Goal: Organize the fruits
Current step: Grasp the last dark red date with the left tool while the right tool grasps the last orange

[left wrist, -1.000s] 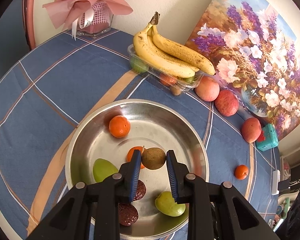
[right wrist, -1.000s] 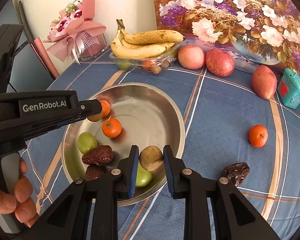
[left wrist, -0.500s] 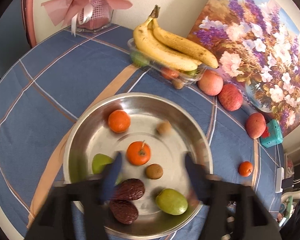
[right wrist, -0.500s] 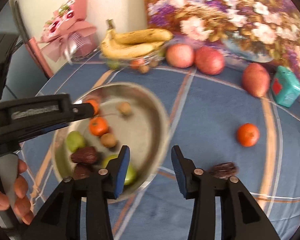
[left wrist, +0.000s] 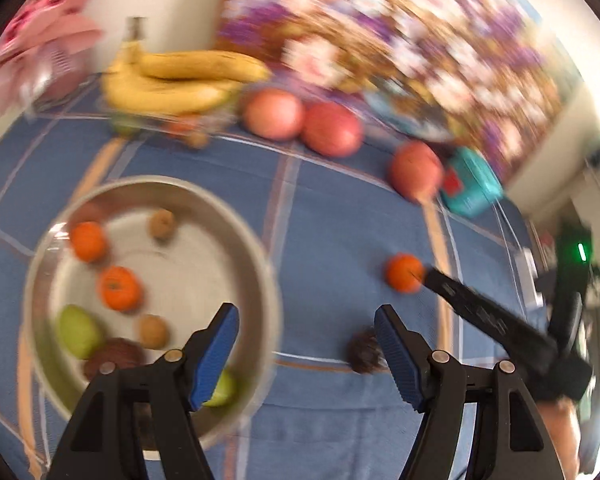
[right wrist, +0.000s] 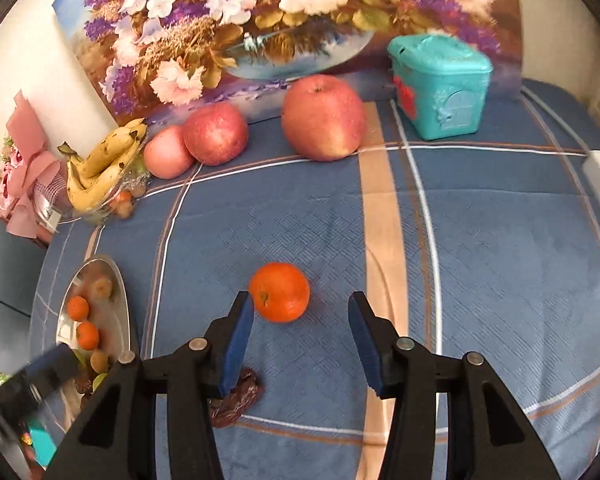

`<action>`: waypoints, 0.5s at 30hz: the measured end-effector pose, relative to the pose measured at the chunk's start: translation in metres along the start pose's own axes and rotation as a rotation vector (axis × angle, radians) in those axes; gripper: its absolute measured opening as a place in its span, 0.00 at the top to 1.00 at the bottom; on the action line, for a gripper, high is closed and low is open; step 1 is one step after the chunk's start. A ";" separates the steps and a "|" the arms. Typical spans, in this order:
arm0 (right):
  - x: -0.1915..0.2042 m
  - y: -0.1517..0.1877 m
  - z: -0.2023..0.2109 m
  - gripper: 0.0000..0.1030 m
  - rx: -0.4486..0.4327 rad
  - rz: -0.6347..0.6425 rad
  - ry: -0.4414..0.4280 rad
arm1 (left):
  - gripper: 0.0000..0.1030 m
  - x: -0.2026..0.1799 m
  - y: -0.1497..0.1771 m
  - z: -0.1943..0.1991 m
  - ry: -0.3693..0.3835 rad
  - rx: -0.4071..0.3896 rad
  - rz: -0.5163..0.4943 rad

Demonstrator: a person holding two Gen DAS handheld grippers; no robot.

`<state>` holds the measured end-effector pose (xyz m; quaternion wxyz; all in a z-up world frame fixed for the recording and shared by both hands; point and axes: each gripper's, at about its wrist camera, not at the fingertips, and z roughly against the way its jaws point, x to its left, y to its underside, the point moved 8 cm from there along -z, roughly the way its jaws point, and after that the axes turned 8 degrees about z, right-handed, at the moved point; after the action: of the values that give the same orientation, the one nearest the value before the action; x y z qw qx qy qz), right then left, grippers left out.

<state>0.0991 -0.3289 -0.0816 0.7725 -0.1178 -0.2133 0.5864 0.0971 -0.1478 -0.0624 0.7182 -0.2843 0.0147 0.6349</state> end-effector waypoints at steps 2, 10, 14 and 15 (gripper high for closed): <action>0.002 -0.001 -0.007 0.51 0.010 -0.002 -0.035 | 0.29 -0.019 0.013 -0.013 0.020 0.049 -0.051; 0.010 0.002 -0.027 0.57 0.035 0.001 -0.101 | 0.33 -0.046 0.046 -0.060 -0.005 0.170 -0.134; 0.009 0.003 -0.030 0.61 0.028 -0.010 -0.113 | 0.53 -0.043 0.052 -0.070 0.021 0.207 -0.099; 0.009 0.003 -0.030 0.62 0.026 -0.009 -0.117 | 0.58 -0.042 0.051 -0.071 0.031 0.217 -0.085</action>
<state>0.1128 -0.3174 -0.1074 0.7628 -0.0723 -0.2508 0.5916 0.0667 -0.2148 -0.1259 0.7707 -0.2148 0.0824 0.5942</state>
